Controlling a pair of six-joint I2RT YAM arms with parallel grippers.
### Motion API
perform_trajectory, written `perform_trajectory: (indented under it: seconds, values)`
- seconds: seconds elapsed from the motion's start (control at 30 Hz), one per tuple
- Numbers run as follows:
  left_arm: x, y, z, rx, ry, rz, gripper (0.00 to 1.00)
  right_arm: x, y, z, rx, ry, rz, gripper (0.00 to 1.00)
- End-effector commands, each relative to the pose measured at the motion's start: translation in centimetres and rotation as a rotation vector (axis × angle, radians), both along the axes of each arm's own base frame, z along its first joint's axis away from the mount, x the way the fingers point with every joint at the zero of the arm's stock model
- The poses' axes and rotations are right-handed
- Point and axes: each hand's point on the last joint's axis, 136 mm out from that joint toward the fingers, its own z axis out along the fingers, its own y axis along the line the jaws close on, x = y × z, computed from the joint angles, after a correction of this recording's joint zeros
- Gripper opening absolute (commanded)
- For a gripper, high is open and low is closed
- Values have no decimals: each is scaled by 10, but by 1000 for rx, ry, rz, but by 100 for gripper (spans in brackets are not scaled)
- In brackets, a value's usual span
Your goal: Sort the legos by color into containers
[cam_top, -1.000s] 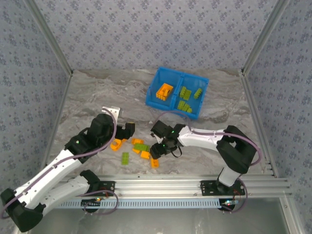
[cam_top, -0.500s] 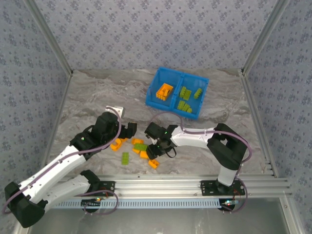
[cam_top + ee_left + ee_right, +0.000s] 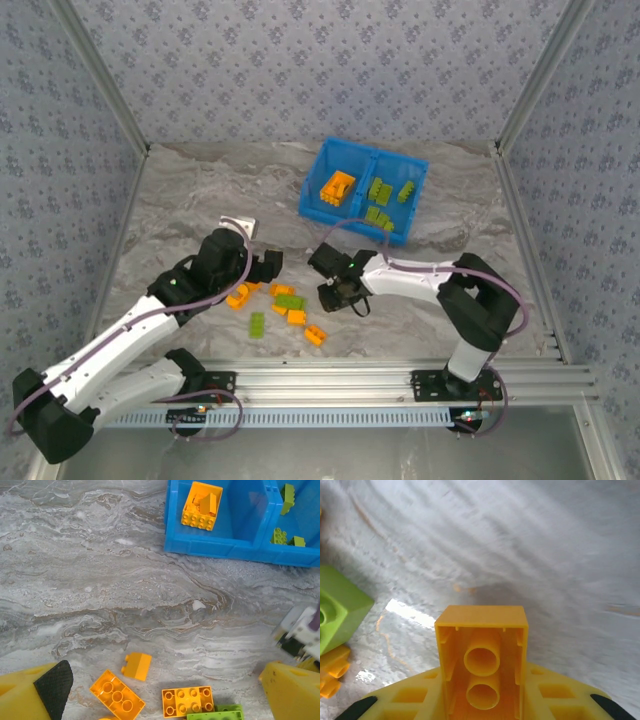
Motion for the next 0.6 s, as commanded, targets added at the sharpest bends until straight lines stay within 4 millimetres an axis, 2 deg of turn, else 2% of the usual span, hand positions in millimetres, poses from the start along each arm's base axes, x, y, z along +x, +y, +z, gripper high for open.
perform_trajectory:
  seconds: [0.0,0.13,0.23,0.27,0.37,0.47,0.57]
  values:
    - [2,-8,23,-59,-53,-24,99,23,-12,47,38,-131,-56,33]
    - [-2,-18,38,-125,-109,-91,99,72,-16,108,138,-299,-111,35]
    - [-5,-24,45,-151,-134,-129,99,122,-14,145,198,-377,-166,36]
    - [-6,-24,45,-149,-132,-134,99,141,-14,151,201,-394,-183,36]
    - [-9,-23,41,-138,-105,-135,99,189,-10,154,191,-409,-224,35]
    - [-11,-14,27,-114,-49,-86,99,234,-7,143,146,-393,-263,35]
    - [-13,-5,10,-64,11,-47,99,267,-5,126,112,-363,-296,35]
